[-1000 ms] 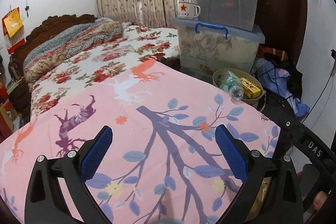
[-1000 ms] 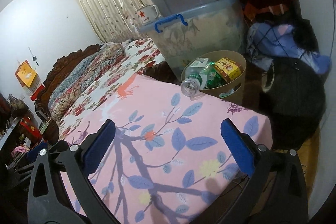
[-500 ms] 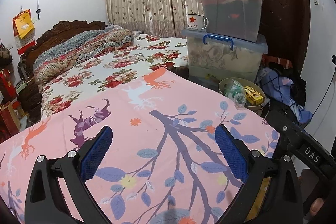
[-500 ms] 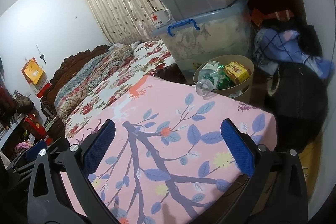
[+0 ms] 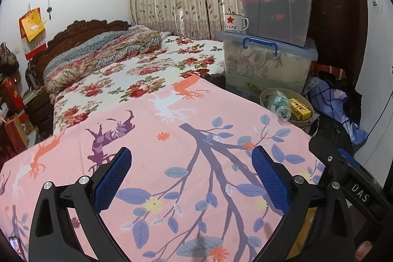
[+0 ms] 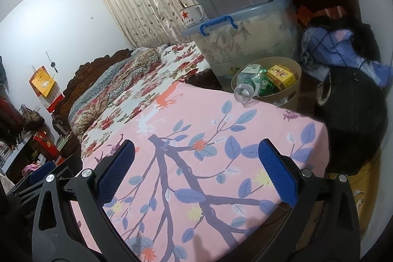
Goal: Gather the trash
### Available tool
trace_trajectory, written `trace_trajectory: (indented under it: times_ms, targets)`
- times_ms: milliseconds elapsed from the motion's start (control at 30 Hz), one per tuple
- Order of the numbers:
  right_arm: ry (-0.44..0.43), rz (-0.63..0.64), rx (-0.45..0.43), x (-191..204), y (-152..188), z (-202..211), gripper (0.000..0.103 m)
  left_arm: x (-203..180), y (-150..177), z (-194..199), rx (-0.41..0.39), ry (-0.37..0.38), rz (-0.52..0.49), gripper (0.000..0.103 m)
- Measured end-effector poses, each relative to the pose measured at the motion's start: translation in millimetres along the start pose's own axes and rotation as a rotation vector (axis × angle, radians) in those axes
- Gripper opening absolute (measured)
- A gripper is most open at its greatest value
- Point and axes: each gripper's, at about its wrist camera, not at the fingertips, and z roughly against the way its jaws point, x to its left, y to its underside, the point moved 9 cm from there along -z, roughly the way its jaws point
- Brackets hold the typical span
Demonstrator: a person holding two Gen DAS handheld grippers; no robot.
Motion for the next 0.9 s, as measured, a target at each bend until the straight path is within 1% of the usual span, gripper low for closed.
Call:
trace_trajectory:
  times_ms: [200, 333, 500, 600, 733, 900]
  targets:
    - [-0.003, -0.018, 0.014, -4.5, 3.0, -2.6, 0.099, 4.7, -3.4, 8.2, -0.023, -0.025, 0.012, 0.094]
    - [-0.004, -0.018, 0.014, -4.5, 2.7, -3.1, 0.099, 6.3, -5.2, 13.6, -0.044, -0.026, 0.016, 0.094]
    - [-0.007, -0.012, 0.018, -0.8, 5.8, -5.0, 0.099, 8.6, -6.9, 15.9, -0.050, -0.037, 0.014, 0.094]
    - [-0.006, -0.011, 0.023, 0.5, 7.9, -6.3, 0.099, 11.0, -9.1, 20.9, -0.072, -0.045, 0.013, 0.094]
    - [-0.007, -0.011, 0.031, 1.3, 10.4, -8.7, 0.099, 11.1, -11.7, 26.5, -0.087, -0.025, 0.019, 0.094]
    - [-0.009, -0.011, 0.033, 2.2, 11.9, -8.2, 0.099, 14.1, -13.5, 31.2, -0.095, -0.048, 0.035, 0.094]
